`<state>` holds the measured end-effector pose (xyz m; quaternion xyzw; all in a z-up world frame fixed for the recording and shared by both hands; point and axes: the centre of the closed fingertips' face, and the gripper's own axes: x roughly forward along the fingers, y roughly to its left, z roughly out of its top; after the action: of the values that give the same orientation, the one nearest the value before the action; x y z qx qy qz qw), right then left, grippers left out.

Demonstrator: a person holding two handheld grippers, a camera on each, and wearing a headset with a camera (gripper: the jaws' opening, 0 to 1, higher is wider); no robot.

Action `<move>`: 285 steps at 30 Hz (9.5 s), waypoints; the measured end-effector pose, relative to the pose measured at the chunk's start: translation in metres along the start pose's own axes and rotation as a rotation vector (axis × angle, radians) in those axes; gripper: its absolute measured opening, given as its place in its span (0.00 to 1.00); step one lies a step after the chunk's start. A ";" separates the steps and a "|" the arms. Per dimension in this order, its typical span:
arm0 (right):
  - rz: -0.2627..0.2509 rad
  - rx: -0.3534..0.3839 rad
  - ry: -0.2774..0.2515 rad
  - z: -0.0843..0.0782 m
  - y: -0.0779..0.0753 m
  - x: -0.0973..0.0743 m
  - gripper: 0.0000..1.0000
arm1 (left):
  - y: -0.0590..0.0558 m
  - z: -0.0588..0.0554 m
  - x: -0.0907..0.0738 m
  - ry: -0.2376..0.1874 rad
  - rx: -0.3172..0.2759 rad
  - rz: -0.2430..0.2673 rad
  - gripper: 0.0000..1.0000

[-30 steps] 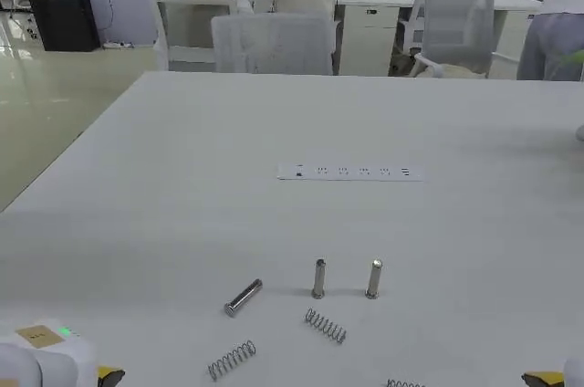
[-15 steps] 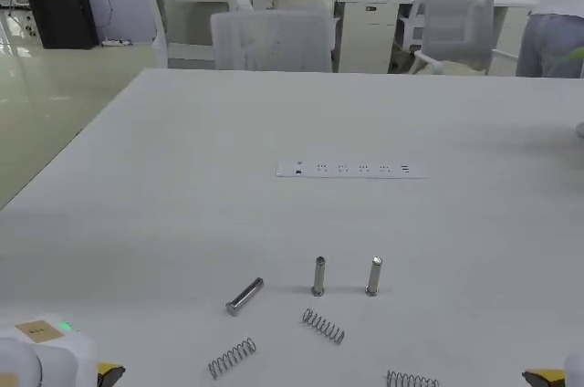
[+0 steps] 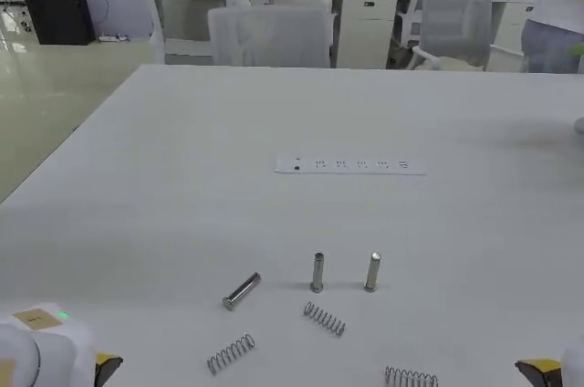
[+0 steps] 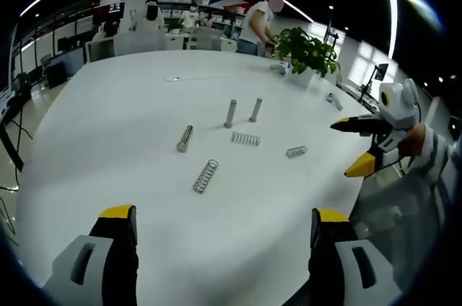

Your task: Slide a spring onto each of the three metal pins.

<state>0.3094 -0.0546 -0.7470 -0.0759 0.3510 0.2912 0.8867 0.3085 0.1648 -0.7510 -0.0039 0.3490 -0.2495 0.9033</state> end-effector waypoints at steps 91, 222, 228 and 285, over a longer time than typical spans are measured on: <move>-0.032 0.025 0.034 -0.003 -0.002 0.014 0.99 | 0.057 0.081 0.131 0.163 0.303 -0.026 0.69; 0.030 0.041 -0.068 0.015 0.007 0.007 0.91 | 0.027 0.123 0.135 0.031 0.181 0.003 0.00; 0.031 0.040 -0.074 0.016 0.006 0.006 0.91 | 0.027 0.122 0.138 0.033 0.162 0.004 0.00; 0.019 0.023 -0.043 0.011 0.004 0.006 0.92 | 0.025 0.128 0.126 -0.052 0.261 0.006 0.11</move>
<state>0.3169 -0.0444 -0.7421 -0.0563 0.3356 0.2971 0.8922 0.4803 0.1084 -0.7383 0.1084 0.2900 -0.2901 0.9055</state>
